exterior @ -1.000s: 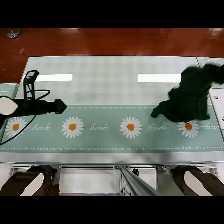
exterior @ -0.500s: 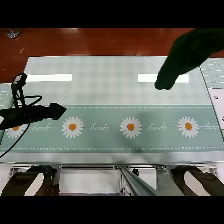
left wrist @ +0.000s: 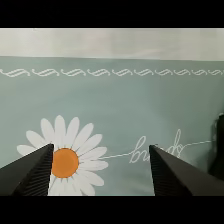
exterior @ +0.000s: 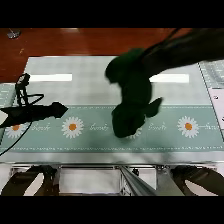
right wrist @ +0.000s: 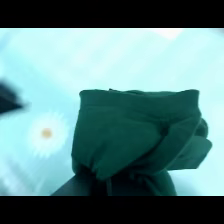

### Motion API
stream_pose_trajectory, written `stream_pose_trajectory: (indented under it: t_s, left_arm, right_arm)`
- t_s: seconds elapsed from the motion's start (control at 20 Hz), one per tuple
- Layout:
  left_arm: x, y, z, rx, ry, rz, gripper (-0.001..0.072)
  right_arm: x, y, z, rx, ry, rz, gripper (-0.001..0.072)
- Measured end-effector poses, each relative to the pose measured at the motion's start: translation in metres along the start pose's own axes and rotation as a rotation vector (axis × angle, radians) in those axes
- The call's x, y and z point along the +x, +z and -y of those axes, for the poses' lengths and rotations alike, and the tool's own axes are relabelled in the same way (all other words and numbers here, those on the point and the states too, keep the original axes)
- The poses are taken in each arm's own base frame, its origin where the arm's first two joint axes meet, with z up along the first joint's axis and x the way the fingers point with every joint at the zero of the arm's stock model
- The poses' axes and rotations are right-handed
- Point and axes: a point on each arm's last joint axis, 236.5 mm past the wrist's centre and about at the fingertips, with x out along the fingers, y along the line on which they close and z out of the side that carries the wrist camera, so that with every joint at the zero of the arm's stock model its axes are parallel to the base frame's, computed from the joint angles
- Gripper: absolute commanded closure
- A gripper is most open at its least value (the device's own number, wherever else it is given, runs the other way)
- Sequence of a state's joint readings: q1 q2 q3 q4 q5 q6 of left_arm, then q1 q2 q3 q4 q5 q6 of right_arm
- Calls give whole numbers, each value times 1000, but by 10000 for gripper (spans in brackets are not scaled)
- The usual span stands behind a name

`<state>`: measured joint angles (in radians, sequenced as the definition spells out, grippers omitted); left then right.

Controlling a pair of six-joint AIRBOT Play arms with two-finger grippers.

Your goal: Fold the shirts.

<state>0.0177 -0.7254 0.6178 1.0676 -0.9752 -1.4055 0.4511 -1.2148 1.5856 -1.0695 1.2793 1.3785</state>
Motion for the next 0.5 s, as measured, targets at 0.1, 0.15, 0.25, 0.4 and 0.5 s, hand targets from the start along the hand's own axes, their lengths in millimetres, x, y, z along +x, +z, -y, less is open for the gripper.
stream_pose_trajectory:
  t_s: [0.1, 0.15, 0.25, 0.4, 0.5]
  left_arm:
    - [1, -1, -5, 13, 19, -5, 3]
    - [1, -1, -7, 17, 26, -7, 4]
    - [2, -1, -9, 22, 36, -10, 3]
    - [2, -3, -10, 7, 39, -16, 3]
    - [2, -8, -7, -5, 29, -36, 3]
  right_arm:
    - [77, -30, -8, 36, 50, -128, 681]
    - [110, -43, -15, 58, 79, -175, 681]
    - [164, -64, -30, 119, 141, -230, 588]
    - [210, -79, -46, 224, 224, -255, 87]
    - [209, -73, -38, 262, 259, -256, 87]
